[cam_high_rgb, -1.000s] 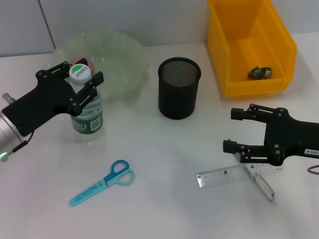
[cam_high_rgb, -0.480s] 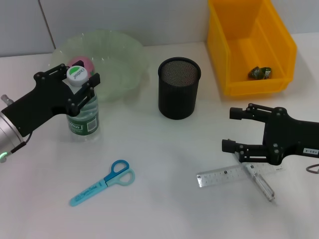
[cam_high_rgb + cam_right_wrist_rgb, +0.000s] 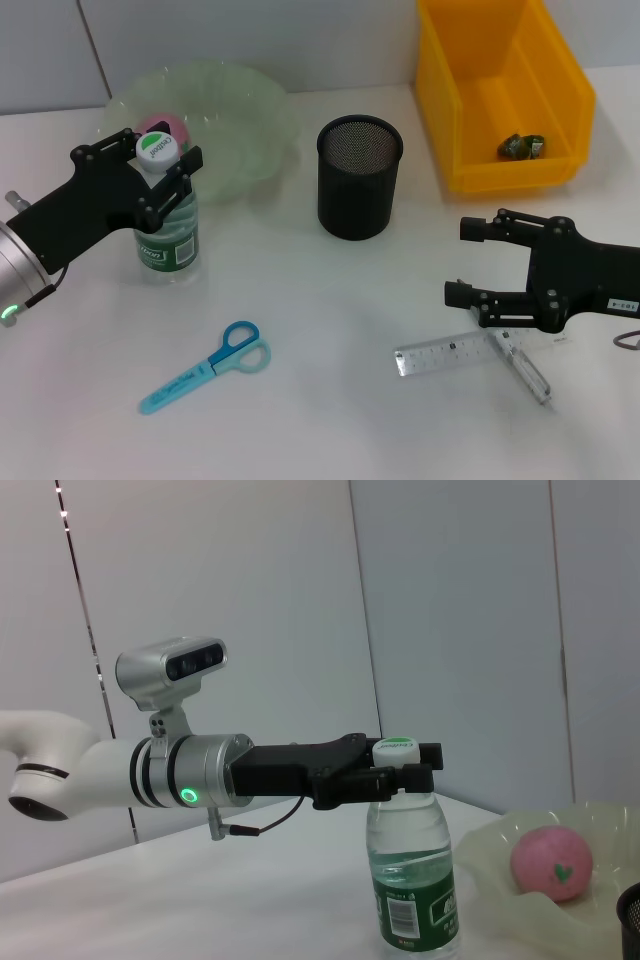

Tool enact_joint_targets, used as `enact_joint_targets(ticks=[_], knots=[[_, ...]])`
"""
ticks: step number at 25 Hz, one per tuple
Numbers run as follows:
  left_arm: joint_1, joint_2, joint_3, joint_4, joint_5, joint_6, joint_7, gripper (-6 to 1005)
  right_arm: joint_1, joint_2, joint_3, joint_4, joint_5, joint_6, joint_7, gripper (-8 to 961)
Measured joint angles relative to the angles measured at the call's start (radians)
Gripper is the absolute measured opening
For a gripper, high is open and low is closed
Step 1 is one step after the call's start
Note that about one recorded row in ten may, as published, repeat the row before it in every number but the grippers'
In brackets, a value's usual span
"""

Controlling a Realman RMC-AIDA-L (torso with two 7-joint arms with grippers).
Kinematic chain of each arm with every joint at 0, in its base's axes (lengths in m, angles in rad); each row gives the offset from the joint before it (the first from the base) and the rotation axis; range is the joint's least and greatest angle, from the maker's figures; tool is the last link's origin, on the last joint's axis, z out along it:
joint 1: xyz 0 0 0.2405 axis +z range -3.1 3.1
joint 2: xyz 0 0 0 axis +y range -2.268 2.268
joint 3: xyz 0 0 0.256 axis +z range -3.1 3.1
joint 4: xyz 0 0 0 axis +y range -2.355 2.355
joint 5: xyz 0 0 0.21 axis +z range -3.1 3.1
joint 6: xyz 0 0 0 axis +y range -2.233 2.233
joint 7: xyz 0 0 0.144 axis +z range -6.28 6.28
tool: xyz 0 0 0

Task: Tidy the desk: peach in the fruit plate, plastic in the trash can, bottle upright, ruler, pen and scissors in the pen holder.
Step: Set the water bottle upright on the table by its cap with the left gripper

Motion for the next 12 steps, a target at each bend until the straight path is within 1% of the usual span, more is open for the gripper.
enact_joint_targets(ticks=[12], knots=[[0.001, 0.000, -0.001, -0.002, 0.000, -0.012, -0.009, 434, 0.000, 0.000, 0.000, 0.000, 0.000, 0.000, 0.000, 835]])
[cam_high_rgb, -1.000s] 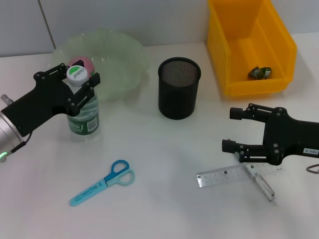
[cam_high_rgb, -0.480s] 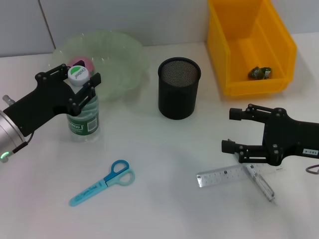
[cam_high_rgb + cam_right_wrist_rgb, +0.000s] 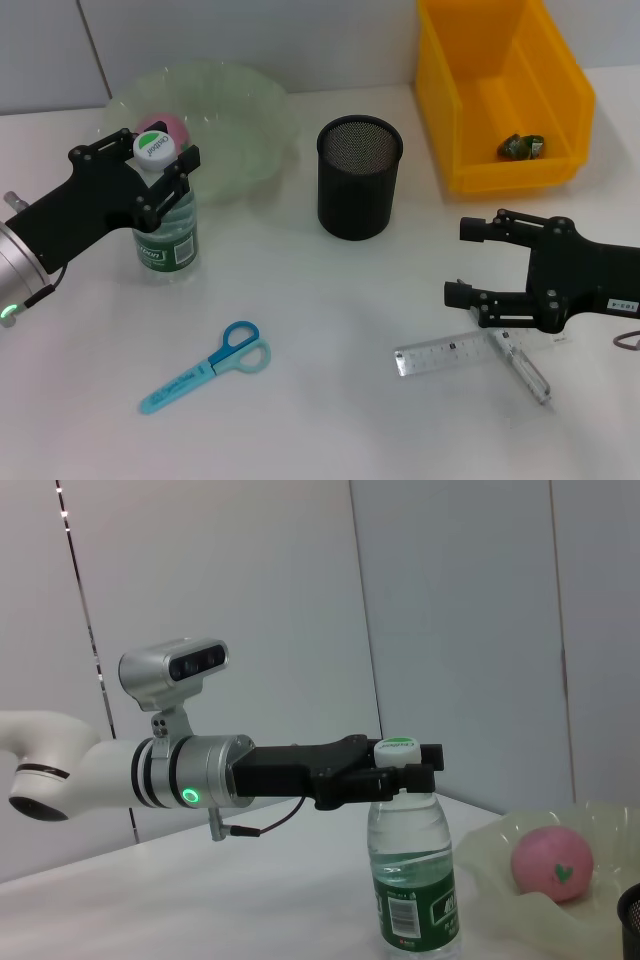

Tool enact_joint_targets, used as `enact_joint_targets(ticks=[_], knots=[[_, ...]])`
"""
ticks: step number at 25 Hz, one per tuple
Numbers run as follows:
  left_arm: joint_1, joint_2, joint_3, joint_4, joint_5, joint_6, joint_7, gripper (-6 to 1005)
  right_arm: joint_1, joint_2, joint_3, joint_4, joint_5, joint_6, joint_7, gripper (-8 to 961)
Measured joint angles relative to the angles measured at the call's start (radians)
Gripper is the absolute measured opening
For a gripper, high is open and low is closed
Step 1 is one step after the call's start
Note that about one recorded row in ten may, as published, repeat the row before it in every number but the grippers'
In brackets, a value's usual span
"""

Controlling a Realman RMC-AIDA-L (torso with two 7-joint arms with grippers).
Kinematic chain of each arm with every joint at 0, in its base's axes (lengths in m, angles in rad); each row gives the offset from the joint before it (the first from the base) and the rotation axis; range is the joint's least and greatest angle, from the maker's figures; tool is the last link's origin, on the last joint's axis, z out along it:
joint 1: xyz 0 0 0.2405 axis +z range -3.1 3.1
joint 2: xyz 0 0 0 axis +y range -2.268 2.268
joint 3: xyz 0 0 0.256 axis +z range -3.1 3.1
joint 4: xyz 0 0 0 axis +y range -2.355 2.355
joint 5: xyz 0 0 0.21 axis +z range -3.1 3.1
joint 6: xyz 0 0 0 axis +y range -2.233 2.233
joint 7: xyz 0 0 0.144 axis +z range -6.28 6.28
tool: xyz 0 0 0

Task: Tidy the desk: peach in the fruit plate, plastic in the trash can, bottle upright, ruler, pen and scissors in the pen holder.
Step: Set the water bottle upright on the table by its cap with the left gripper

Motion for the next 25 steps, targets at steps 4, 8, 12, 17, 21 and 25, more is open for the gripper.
enact_joint_targets(ticks=[4, 8, 12, 17, 21, 25], knots=[[0.001, -0.001, 0.001, -0.002, -0.004, 0.002, -0.013, 434, -0.001, 0.000, 0.000, 0.000, 0.000, 0.000, 0.000, 835], [0.007, -0.001, 0.004, -0.005, -0.029, 0.002, -0.029, 435, -0.001, 0.000, 0.000, 0.000, 0.000, 0.000, 0.000, 835], [0.012, -0.001, 0.007, -0.005, -0.054, 0.007, -0.038, 434, -0.002, 0.000, -0.001, 0.000, 0.000, 0.000, 0.000, 835], [0.018, -0.001, 0.002, 0.002, -0.058, 0.040, -0.044, 476, -0.002, -0.001, 0.000, 0.000, 0.000, -0.003, 0.000, 834], [0.025, 0.000, 0.000, 0.007, -0.068, 0.056, -0.044, 605, -0.002, -0.002, 0.000, 0.000, 0.000, -0.003, 0.000, 834], [0.041, 0.004, 0.004, 0.029, -0.069, 0.081, -0.043, 769, -0.001, -0.002, 0.000, -0.001, 0.000, -0.005, 0.000, 834]])
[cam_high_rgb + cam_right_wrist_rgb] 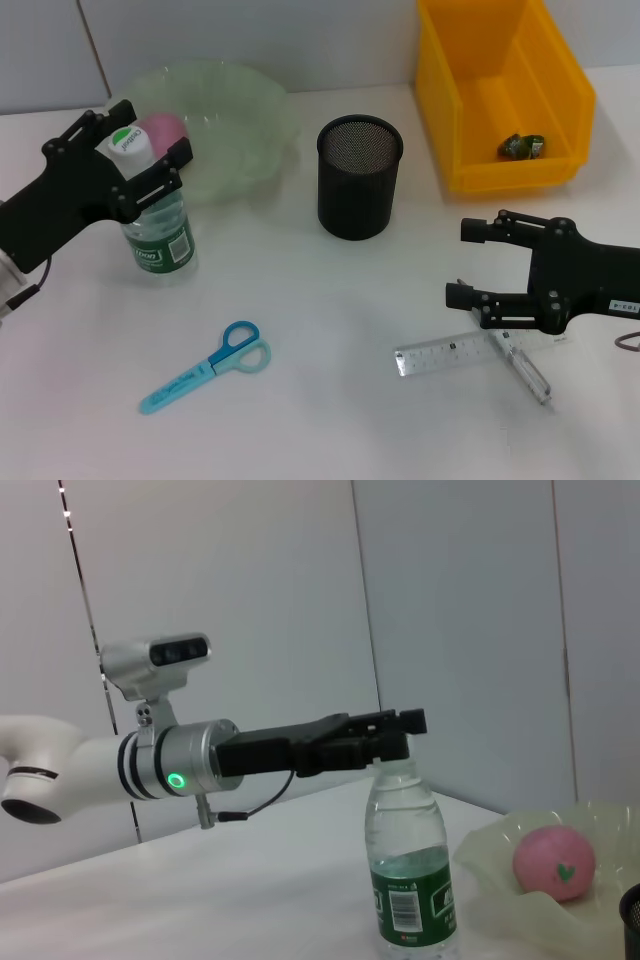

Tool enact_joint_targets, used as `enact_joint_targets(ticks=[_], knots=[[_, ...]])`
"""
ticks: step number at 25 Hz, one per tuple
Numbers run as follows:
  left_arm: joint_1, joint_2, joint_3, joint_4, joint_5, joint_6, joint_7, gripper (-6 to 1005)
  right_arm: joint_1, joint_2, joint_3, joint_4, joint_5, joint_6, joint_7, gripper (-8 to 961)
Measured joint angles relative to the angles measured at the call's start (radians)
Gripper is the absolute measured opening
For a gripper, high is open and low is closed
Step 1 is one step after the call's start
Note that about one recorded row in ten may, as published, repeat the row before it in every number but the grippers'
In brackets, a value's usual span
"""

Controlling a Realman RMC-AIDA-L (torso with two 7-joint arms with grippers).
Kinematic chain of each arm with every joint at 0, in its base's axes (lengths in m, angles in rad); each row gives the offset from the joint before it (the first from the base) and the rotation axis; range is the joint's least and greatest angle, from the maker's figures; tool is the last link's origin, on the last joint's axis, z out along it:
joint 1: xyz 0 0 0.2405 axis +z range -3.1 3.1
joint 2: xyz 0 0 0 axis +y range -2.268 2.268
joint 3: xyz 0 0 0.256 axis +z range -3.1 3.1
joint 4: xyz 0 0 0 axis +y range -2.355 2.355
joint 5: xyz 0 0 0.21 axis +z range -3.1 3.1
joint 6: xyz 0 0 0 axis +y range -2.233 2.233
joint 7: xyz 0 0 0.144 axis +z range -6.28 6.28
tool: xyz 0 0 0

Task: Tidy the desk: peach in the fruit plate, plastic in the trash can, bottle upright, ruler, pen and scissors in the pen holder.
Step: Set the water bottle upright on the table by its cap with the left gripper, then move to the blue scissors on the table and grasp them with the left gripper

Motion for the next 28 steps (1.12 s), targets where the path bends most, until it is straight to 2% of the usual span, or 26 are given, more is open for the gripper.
enact_joint_targets(ticks=[6, 12, 19, 25, 28], knots=[[0.054, 0.003, 0.010, 0.066, 0.006, 0.027, -0.029, 829, -0.004, 0.000, 0.004, -0.007, 0.007, -0.004, 0.003, 834], [0.161, 0.004, 0.021, 0.156, 0.028, 0.113, -0.055, 829, -0.004, -0.001, 0.015, -0.010, 0.009, -0.007, 0.010, 834], [0.246, -0.001, 0.027, 0.266, 0.222, 0.255, -0.156, 829, 0.001, -0.003, 0.023, -0.024, 0.009, -0.018, 0.025, 835], [0.318, -0.005, 0.096, 0.415, 0.255, 0.228, -0.297, 829, -0.005, -0.002, 0.035, -0.064, 0.007, -0.032, 0.058, 835], [0.357, -0.006, 0.141, 0.522, 0.275, 0.164, -0.392, 828, -0.004, -0.003, 0.042, -0.067, 0.006, -0.037, 0.075, 835]])
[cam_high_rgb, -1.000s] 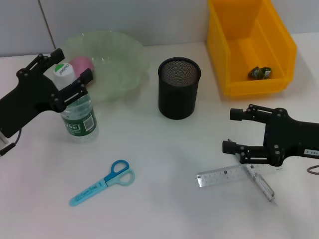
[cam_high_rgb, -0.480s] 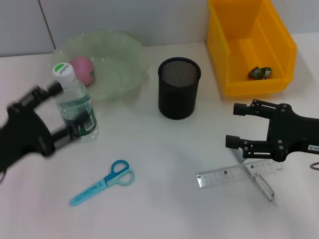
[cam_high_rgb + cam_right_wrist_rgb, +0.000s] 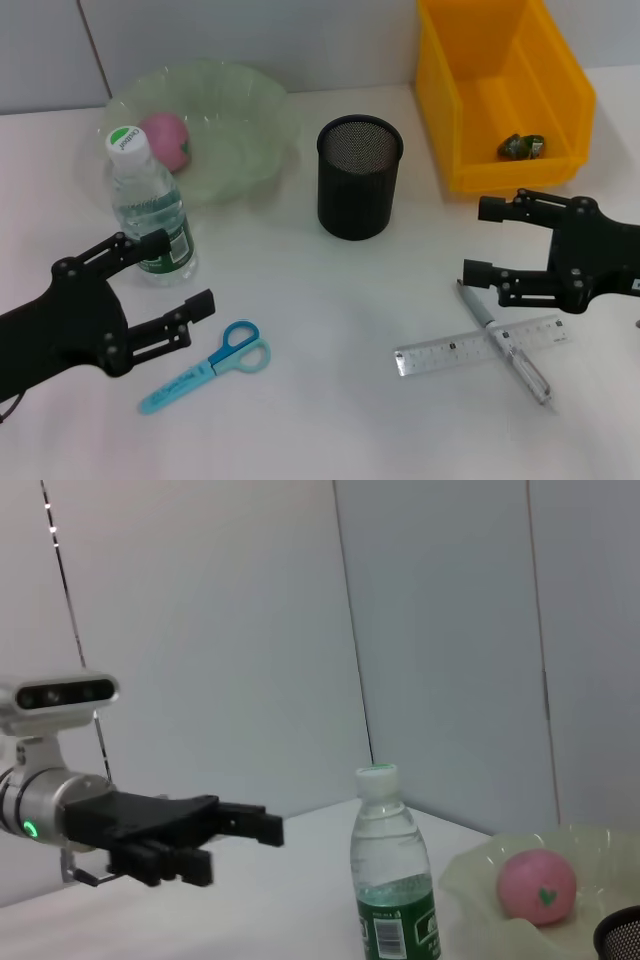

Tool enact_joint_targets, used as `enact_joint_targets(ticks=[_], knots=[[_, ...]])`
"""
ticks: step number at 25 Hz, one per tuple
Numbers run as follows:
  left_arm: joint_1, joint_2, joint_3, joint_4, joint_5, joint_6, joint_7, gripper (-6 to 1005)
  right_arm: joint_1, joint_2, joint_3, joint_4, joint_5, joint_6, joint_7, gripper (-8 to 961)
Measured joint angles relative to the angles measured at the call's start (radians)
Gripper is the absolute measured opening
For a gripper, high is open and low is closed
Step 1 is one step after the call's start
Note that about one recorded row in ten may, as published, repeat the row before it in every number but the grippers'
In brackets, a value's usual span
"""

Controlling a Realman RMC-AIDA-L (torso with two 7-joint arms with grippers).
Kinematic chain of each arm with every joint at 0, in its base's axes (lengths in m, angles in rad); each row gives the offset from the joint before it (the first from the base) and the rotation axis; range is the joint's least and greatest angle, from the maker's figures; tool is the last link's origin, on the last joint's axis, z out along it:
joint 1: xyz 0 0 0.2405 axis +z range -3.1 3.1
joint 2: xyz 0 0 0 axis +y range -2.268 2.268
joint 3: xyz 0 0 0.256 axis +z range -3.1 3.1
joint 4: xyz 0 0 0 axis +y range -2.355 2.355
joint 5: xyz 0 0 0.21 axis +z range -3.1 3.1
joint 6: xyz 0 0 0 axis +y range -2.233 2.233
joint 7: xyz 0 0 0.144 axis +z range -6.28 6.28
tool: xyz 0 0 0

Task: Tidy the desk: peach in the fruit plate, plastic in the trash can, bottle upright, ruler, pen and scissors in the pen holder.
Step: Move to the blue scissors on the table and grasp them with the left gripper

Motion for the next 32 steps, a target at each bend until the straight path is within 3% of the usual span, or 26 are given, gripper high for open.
enact_joint_targets(ticks=[4, 5, 7, 10, 12, 16, 22, 25, 28, 32], knots=[[0.065, 0.002, 0.088, 0.183, 0.074, -0.172, -0.184, 828, -0.002, -0.001, 0.005, -0.008, -0.006, -0.006, 0.004, 835], [0.065, 0.002, 0.088, 0.183, 0.074, -0.172, -0.184, 828, -0.003, -0.001, 0.006, -0.011, -0.008, -0.007, 0.004, 835], [0.121, 0.001, 0.149, 0.339, 0.176, -0.265, -0.332, 828, -0.004, -0.003, 0.009, -0.016, -0.013, -0.010, 0.006, 835], [0.137, 0.001, 0.167, 0.384, 0.212, -0.289, -0.375, 828, -0.004, -0.005, 0.021, -0.028, -0.026, -0.017, 0.007, 835], [0.171, 0.001, 0.217, 0.516, 0.364, -0.331, -0.535, 828, -0.003, -0.006, 0.030, -0.040, -0.043, -0.024, 0.011, 835], [0.170, 0.002, 0.265, 0.625, 0.553, -0.343, -0.716, 828, 0.002, -0.009, 0.032, -0.051, -0.081, -0.036, 0.023, 835], [0.114, 0.003, 0.355, 0.729, 0.804, -0.314, -0.927, 828, 0.005, -0.019, 0.059, -0.063, -0.131, -0.063, 0.032, 834], [0.046, 0.003, 0.371, 0.744, 0.879, -0.244, -1.015, 828, 0.013, -0.028, 0.071, -0.066, -0.158, -0.088, 0.032, 834], [-0.064, 0.003, 0.385, 0.740, 1.000, -0.151, -1.162, 828, 0.029, -0.037, 0.073, -0.081, -0.203, -0.117, 0.044, 834], [-0.108, 0.001, 0.424, 0.740, 1.082, -0.126, -1.229, 828, 0.042, -0.039, 0.073, -0.085, -0.238, -0.133, 0.055, 835]])
